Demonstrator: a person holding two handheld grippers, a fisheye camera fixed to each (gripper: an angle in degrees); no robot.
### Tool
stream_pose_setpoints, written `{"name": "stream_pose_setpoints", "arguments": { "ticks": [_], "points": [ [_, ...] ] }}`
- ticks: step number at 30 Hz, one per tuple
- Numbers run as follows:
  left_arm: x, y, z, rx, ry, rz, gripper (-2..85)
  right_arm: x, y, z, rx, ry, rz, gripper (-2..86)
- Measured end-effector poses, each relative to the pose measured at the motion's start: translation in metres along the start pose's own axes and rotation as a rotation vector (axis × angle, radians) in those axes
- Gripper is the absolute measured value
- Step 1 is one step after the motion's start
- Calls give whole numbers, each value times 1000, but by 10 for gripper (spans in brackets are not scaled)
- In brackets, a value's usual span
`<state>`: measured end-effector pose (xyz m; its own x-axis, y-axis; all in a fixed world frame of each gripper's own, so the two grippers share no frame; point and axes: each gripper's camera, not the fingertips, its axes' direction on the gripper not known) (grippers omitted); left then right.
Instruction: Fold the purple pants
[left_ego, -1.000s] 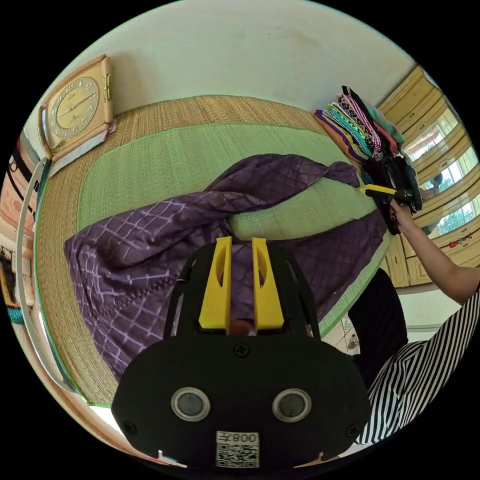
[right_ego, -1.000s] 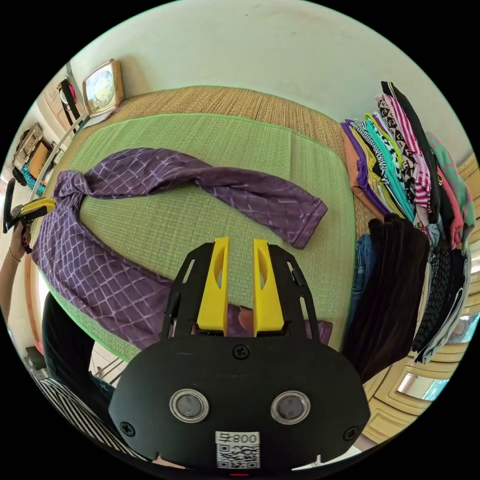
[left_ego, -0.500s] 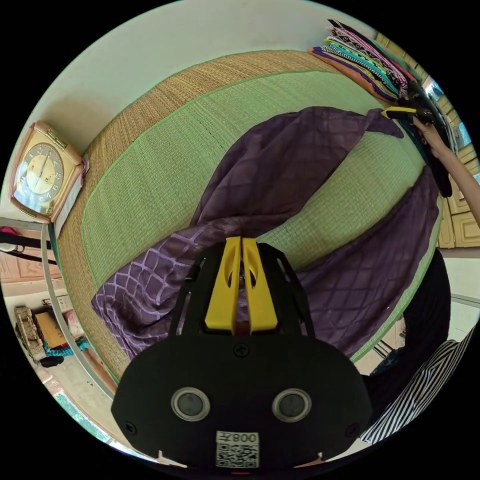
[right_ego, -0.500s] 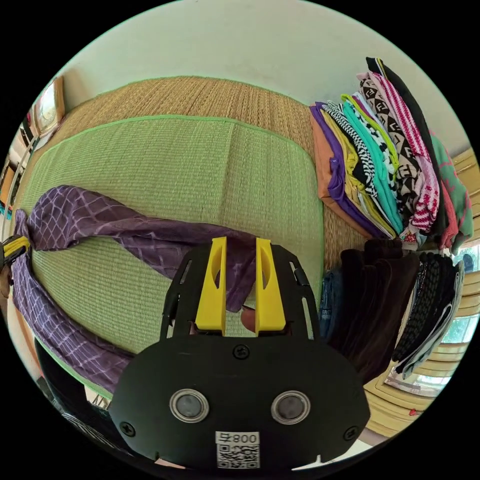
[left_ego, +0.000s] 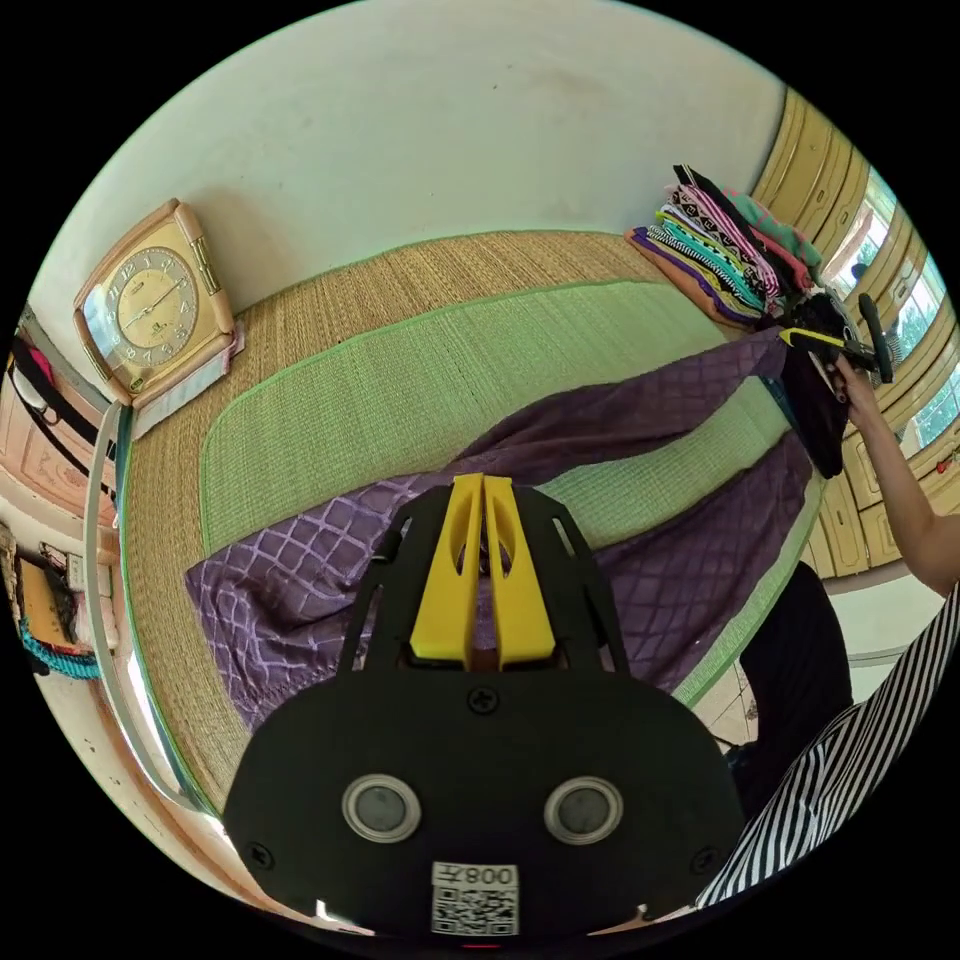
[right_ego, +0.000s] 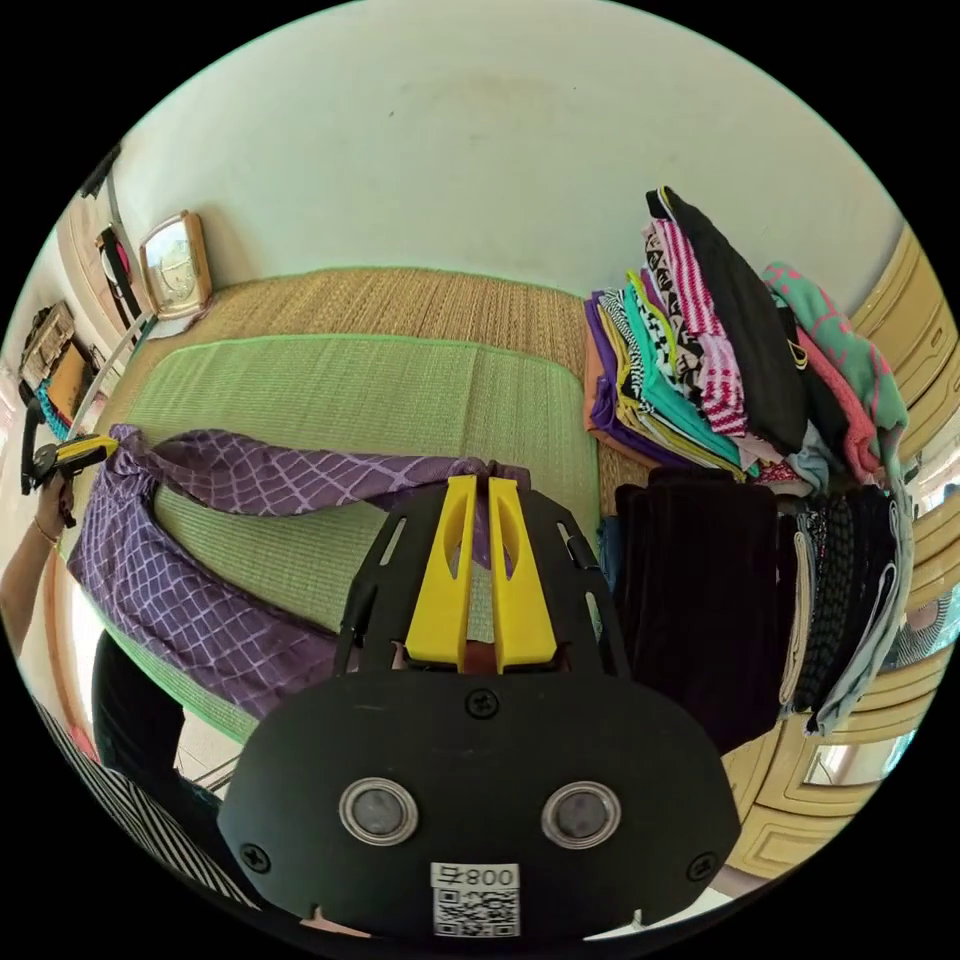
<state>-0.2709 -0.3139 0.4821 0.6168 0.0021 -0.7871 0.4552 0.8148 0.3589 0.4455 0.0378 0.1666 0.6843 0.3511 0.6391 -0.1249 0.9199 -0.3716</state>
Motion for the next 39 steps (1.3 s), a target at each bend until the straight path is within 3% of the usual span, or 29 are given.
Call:
{"name": "stream_pose_setpoints", "arguments": {
  "ticks": [5,12,15,17,20,24,27,35,39],
  "points": [
    [-5,-38,-29,96,-8,-58,1,18,-36,-48,54,31,-23,24],
    [-29,-108,19,-56,25,-231,18,87,-135,75,-304,13,168,65],
    [-21,-98,6,-28,80,-198,20,60,-141,93,-229,-11,101,52],
    [-16,-84,-1,-51,19,-177,18,34,-136,112,-200,-26,35,30],
    [-23,-65,1,-146,-98,-201,8,3,-127,167,-266,-42,-43,10],
    [-50,-67,14,-243,-67,-330,2,10,-123,244,-422,-62,7,-2],
    [-55,-88,9,-212,-54,-372,1,36,-135,254,-396,-115,78,-4],
    [-41,-114,-51,-142,19,-333,0,77,-154,268,-332,10,132,-4],
    [-43,-65,-122,-113,-7,-367,0,43,-170,260,-195,-165,69,-1]
  ]
}}
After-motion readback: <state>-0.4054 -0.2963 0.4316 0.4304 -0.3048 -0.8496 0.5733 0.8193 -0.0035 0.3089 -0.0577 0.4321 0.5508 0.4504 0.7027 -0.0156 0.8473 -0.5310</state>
